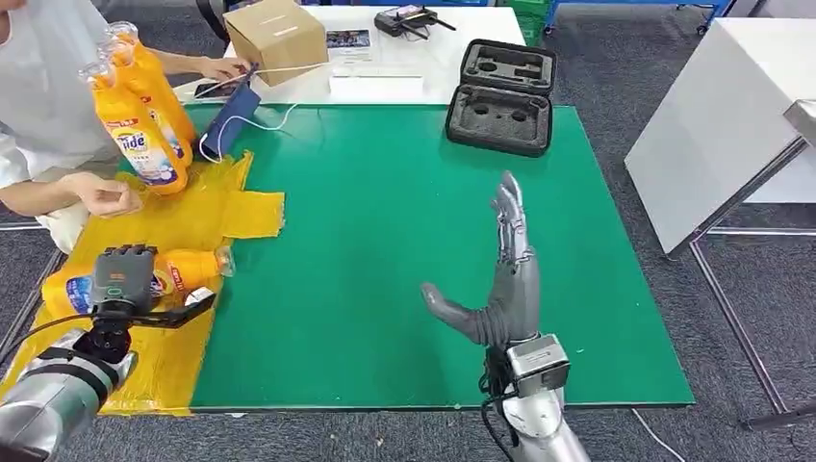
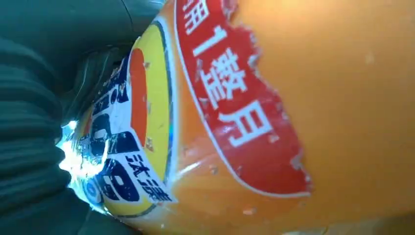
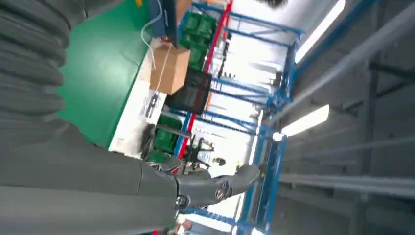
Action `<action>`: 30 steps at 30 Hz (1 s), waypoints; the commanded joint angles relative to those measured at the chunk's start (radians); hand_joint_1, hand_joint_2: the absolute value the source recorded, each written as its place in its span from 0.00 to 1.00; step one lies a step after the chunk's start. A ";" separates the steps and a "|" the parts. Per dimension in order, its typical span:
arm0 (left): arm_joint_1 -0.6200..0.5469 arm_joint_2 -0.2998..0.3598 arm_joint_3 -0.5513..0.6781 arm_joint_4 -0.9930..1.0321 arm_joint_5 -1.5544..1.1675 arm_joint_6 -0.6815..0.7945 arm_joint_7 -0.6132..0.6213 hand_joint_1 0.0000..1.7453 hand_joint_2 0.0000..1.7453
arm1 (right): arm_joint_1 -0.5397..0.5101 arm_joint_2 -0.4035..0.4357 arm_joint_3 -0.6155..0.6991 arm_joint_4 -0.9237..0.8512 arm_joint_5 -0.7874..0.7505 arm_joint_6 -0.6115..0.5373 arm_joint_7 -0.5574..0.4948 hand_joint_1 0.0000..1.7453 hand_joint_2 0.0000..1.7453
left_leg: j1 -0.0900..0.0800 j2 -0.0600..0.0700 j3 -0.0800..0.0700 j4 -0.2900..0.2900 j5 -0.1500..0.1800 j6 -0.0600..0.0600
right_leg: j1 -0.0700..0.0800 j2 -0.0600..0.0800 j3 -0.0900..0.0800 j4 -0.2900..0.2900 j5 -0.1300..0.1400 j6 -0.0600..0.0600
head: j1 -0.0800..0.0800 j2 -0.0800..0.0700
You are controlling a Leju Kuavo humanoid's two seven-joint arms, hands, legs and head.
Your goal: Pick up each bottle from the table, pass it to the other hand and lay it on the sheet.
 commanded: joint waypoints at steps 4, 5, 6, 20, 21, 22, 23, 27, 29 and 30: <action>0.045 -0.085 0.106 0.088 0.055 0.111 -0.021 0.00 1.00 | -0.021 -0.042 0.033 0.054 -0.010 0.046 0.029 0.00 1.00 | 0.000 0.000 0.008 -0.002 -0.001 -0.001 | -0.001 0.001 0.008 -0.002 -0.001 -0.001 | 0.000 0.000; 0.045 -0.085 0.106 0.088 0.055 0.111 -0.021 0.00 1.00 | -0.021 -0.042 0.033 0.054 -0.010 0.046 0.029 0.00 1.00 | 0.000 0.000 0.007 -0.002 -0.001 -0.001 | 0.000 0.000 0.006 -0.001 -0.001 0.000 | 0.000 0.000; 0.051 -0.087 0.129 0.063 0.050 0.111 -0.032 0.00 1.00 | -0.018 -0.046 0.035 0.055 -0.008 0.044 0.030 0.00 1.00 | 0.000 -0.001 0.009 -0.002 -0.002 -0.001 | 0.000 0.000 0.009 -0.002 -0.002 -0.001 | 0.000 0.000; 0.207 -0.124 0.378 -0.355 -0.099 0.111 -0.184 0.00 1.00 | -0.013 -0.047 0.026 0.080 -0.014 0.061 0.044 0.00 1.00 | 0.000 -0.007 0.005 0.000 0.000 -0.001 | 0.000 -0.007 0.007 -0.001 -0.002 -0.001 | 0.001 0.000; 0.230 -0.114 0.347 -0.441 -0.099 0.111 -0.167 0.00 1.00 | -0.015 -0.047 0.025 0.087 -0.013 0.059 0.044 0.00 1.00 | 0.000 -0.007 0.007 0.000 -0.001 -0.001 | 0.000 -0.007 0.008 -0.001 -0.003 -0.001 | 0.001 0.000; 0.241 -0.108 0.331 -0.491 -0.099 0.111 -0.152 0.00 1.00 | -0.013 -0.047 0.023 0.087 -0.013 0.057 0.044 0.00 1.00 | 0.000 -0.005 0.005 0.000 -0.001 -0.001 | 0.000 -0.005 0.006 -0.001 -0.002 -0.001 | 0.001 0.000; 0.242 -0.099 0.297 -0.517 -0.099 0.111 -0.124 0.00 1.00 | -0.010 -0.049 0.022 0.087 -0.012 0.056 0.044 0.00 1.00 | 0.001 -0.004 0.002 0.000 0.000 -0.001 | 0.000 -0.005 0.004 -0.001 -0.001 -0.001 | 0.001 0.000; 0.250 -0.086 0.237 -0.658 -0.099 0.111 -0.058 0.00 1.00 | 0.000 -0.053 0.021 0.085 0.017 0.047 0.050 0.00 1.00 | 0.000 -0.008 0.002 0.000 0.000 -0.001 | 0.000 -0.009 0.004 0.000 -0.002 -0.001 | 0.000 0.000; 0.243 -0.052 0.162 -0.742 -0.099 0.111 0.009 0.00 1.00 | 0.010 -0.052 0.011 0.086 0.032 0.035 0.058 0.00 1.00 | 0.002 -0.007 0.003 0.001 -0.001 -0.001 | 0.001 -0.009 0.005 0.000 -0.003 -0.001 | 0.000 0.000; 0.241 -0.045 0.138 -0.775 -0.099 0.111 0.040 0.00 1.00 | 0.013 -0.051 0.004 0.090 0.039 0.029 0.062 0.00 1.00 | 0.001 -0.007 0.000 0.001 0.000 -0.001 | 0.001 -0.009 0.003 0.000 -0.002 -0.001 | 0.000 0.000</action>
